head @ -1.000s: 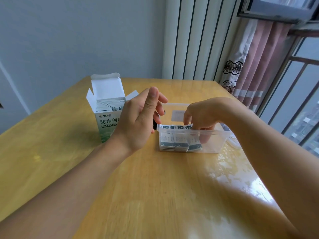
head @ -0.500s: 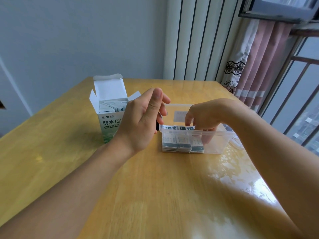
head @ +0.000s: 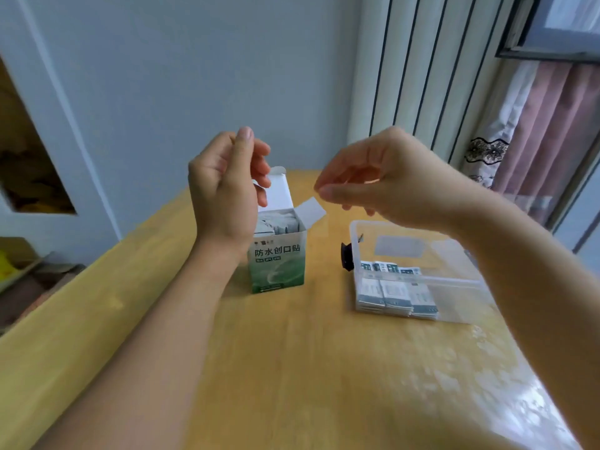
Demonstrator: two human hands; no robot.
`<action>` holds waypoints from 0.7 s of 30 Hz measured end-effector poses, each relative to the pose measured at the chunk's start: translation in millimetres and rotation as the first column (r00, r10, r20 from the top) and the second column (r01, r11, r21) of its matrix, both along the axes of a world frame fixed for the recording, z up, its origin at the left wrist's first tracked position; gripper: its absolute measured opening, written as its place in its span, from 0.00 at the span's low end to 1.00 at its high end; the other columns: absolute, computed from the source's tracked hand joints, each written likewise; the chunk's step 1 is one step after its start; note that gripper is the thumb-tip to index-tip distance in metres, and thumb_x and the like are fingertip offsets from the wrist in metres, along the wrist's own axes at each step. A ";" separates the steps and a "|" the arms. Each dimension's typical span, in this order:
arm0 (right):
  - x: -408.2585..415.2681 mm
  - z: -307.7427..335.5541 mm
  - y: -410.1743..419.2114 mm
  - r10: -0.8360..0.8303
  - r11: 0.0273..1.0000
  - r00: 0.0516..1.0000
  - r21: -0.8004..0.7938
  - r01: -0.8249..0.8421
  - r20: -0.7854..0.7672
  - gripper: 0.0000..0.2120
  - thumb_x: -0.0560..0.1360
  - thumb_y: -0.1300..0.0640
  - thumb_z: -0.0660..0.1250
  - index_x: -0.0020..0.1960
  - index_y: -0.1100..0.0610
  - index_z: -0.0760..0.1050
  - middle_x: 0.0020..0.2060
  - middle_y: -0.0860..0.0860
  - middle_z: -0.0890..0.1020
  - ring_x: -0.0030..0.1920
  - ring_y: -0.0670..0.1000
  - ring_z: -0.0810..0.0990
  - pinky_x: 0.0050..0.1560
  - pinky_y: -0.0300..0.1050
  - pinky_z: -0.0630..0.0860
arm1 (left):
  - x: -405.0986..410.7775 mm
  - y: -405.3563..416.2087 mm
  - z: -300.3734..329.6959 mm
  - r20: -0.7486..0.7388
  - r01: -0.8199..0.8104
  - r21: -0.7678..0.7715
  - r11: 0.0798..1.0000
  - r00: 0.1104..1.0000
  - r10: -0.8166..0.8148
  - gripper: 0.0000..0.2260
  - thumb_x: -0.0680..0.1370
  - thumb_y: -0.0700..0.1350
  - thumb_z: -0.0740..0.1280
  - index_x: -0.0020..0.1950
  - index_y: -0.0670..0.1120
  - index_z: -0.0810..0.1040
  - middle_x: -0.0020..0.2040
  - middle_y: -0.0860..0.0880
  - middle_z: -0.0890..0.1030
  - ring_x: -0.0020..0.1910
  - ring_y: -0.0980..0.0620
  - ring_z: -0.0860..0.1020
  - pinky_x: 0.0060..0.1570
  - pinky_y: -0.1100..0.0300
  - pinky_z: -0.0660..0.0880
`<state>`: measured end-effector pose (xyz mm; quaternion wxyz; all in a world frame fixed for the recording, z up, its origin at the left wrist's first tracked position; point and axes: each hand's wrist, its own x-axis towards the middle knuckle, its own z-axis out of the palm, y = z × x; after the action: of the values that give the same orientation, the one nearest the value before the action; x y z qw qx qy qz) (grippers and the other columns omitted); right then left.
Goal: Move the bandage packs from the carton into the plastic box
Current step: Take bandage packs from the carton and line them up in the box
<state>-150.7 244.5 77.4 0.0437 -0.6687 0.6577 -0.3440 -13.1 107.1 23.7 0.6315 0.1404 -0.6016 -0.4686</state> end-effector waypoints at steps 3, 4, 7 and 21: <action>25.5 -11.2 -45.5 -0.070 0.998 0.989 -0.015 0.069 -0.130 0.02 0.73 0.57 0.75 0.45 0.54 0.86 0.38 0.45 0.86 0.34 0.38 0.81 0.37 0.32 0.77 | 1.8 -14.4 -6.3 0.113 -0.091 0.021 0.996 0.990 0.088 0.13 0.80 0.47 0.64 0.36 0.47 0.78 0.30 0.52 0.76 0.31 0.51 0.75 0.29 0.60 0.71; 29.3 -14.1 -60.3 -0.110 0.994 0.981 0.001 0.112 -0.162 0.02 0.72 0.58 0.75 0.45 0.54 0.87 0.38 0.47 0.86 0.34 0.39 0.81 0.39 0.34 0.78 | 1.6 -17.6 -8.3 0.142 -0.117 0.020 0.993 0.983 0.113 0.13 0.80 0.46 0.64 0.36 0.48 0.78 0.29 0.54 0.77 0.31 0.52 0.75 0.31 0.59 0.71; 33.2 -22.5 -90.6 -0.222 0.959 0.946 0.121 0.255 -0.236 0.03 0.69 0.57 0.78 0.42 0.54 0.86 0.36 0.50 0.85 0.37 0.50 0.83 0.44 0.49 0.83 | 0.3 -26.2 -13.6 0.183 -0.197 0.042 0.979 0.965 0.187 0.11 0.77 0.46 0.65 0.34 0.50 0.78 0.26 0.56 0.77 0.30 0.54 0.76 0.36 0.57 0.73; 20.6 -35.1 -89.2 -0.157 0.951 0.964 0.232 0.206 -0.214 0.05 0.71 0.60 0.75 0.41 0.50 0.85 0.38 0.47 0.86 0.38 0.50 0.82 0.33 0.40 0.76 | 2.2 -42.0 -25.9 0.432 -0.312 0.163 0.936 0.876 0.217 0.12 0.72 0.48 0.64 0.31 0.45 0.78 0.31 0.45 0.81 0.39 0.38 0.80 0.44 0.45 0.80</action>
<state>-130.2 155.3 42.3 0.0322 -0.6242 0.7562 -0.1936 -10.9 65.1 -2.2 0.5305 0.3876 -0.6370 -0.4033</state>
